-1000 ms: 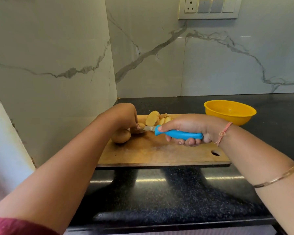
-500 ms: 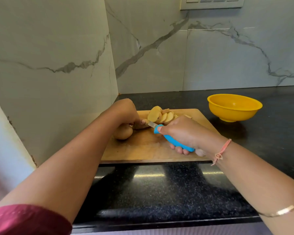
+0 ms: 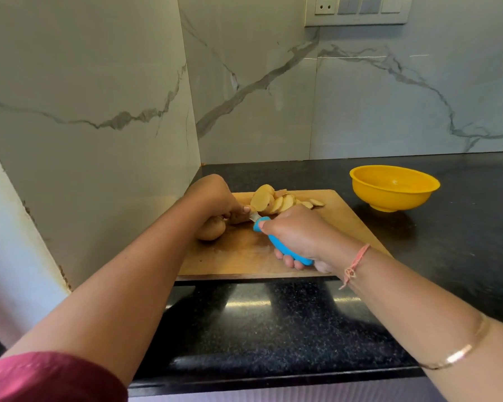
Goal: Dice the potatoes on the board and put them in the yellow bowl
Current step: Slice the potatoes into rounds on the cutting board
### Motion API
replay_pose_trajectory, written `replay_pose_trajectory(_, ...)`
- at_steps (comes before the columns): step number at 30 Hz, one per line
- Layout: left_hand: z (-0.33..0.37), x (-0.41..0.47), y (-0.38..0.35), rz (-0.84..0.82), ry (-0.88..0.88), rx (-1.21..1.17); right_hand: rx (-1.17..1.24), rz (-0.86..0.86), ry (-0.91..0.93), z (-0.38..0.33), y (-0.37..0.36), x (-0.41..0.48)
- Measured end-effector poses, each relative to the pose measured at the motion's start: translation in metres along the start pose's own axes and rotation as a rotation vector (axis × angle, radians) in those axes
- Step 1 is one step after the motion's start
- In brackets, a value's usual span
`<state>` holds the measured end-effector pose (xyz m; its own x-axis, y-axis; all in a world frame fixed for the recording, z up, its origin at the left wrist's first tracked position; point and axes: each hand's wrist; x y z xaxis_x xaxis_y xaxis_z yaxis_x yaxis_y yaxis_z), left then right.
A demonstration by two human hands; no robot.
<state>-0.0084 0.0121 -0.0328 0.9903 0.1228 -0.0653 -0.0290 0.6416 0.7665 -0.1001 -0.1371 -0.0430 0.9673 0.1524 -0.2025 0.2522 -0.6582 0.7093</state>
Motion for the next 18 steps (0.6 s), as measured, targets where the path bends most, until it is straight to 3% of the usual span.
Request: replay_pose_trajectory(18, 0.018, -0.007, -0.009, 0.056, 0.0, 0.187, 0.07, -0.023, -0.007, 0.003, -0.002, -0.003)
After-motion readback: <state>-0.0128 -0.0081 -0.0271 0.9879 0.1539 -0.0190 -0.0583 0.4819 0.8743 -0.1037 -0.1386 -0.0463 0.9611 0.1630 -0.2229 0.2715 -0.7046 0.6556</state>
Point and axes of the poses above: each hand's wrist, its own x-axis towards the middle knuckle, its own y-axis out of the back of the hand, z = x × y, and after that the axes turned 15 degrees about -x, right-handed
